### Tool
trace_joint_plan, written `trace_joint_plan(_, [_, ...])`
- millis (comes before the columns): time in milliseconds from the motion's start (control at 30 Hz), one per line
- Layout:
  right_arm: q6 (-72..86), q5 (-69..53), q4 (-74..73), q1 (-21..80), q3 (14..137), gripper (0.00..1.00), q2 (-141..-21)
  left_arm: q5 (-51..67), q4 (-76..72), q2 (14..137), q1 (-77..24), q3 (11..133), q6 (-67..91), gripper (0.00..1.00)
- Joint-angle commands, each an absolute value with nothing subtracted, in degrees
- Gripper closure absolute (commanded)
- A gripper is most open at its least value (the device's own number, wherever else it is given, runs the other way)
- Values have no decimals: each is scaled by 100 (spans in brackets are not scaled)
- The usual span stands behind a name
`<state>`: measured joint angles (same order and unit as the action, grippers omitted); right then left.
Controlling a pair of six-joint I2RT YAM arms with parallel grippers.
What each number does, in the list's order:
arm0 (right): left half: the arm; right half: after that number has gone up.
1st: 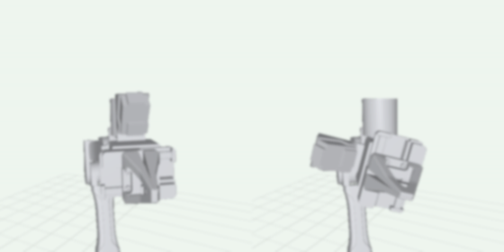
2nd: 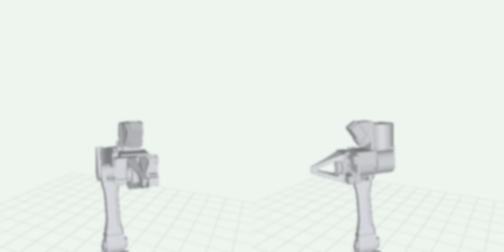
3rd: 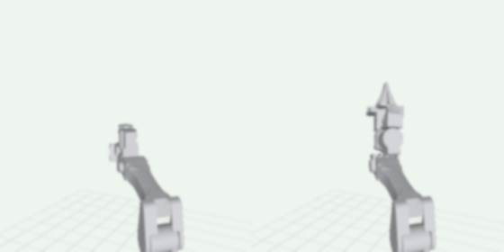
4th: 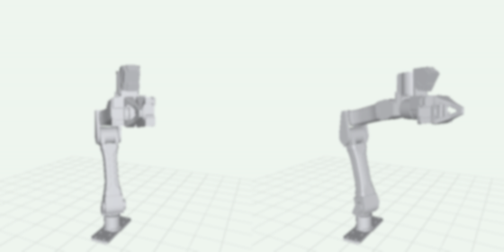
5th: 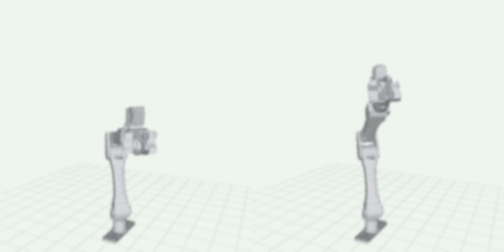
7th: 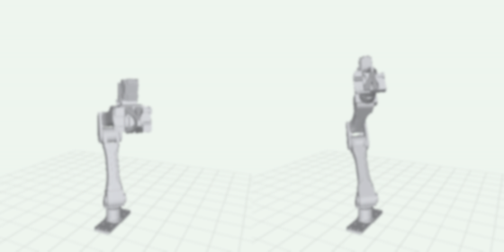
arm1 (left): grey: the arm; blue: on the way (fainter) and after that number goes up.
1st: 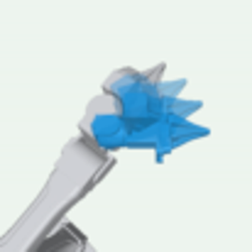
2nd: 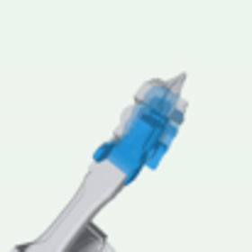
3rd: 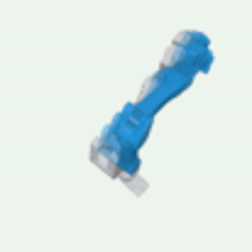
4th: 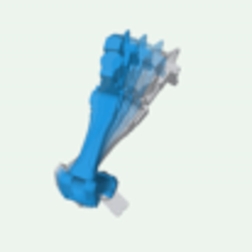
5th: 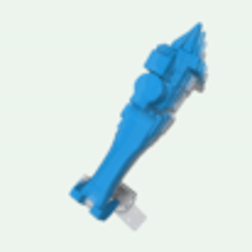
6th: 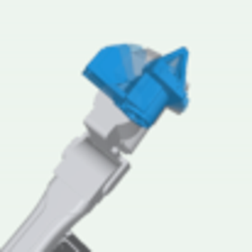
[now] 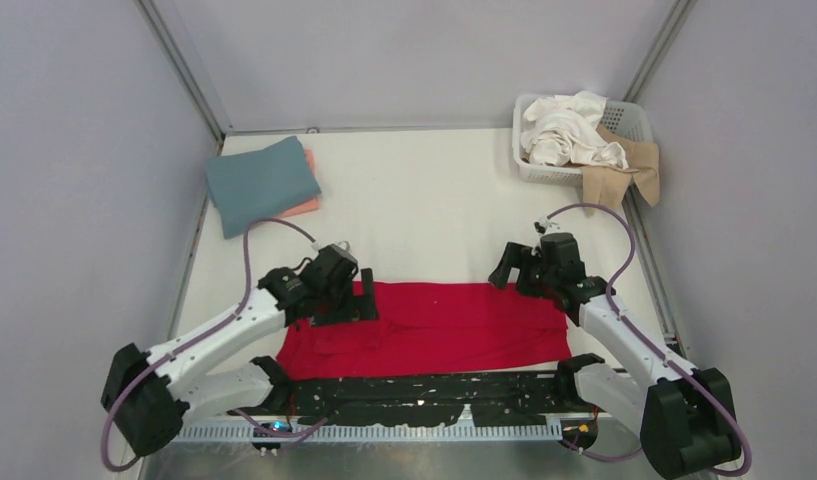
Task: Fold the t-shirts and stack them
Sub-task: Fold the other side of the tshirt into a rectangle, then rotate the tshirt 75 degrees
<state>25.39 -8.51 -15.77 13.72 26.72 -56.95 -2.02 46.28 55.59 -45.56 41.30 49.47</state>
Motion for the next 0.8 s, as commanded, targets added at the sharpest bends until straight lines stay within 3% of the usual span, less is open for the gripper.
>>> trace_joint_plan(0, [2323, -605, -1697, 1506, 2705, 5, -5432, -406, 3925, 6634, -3843, 4346, 5057, 0])
trace_joint_plan(433, [2356, -1067, -1353, 2040, 2595, 5, -6565, 713, 2023, 9163, -3037, 4558, 5424, 0])
trace_joint_plan(600, [2266, -1215, -977, 2042, 2958, 5, -7450, 948, 2493, 10333, -2637, 6067, 5041, 0])
trace_joint_plan(767, [2278, -869, -884, 2026, 3668, 5, -8003, 822, 3717, 11747, -2353, 8573, 4526, 0])
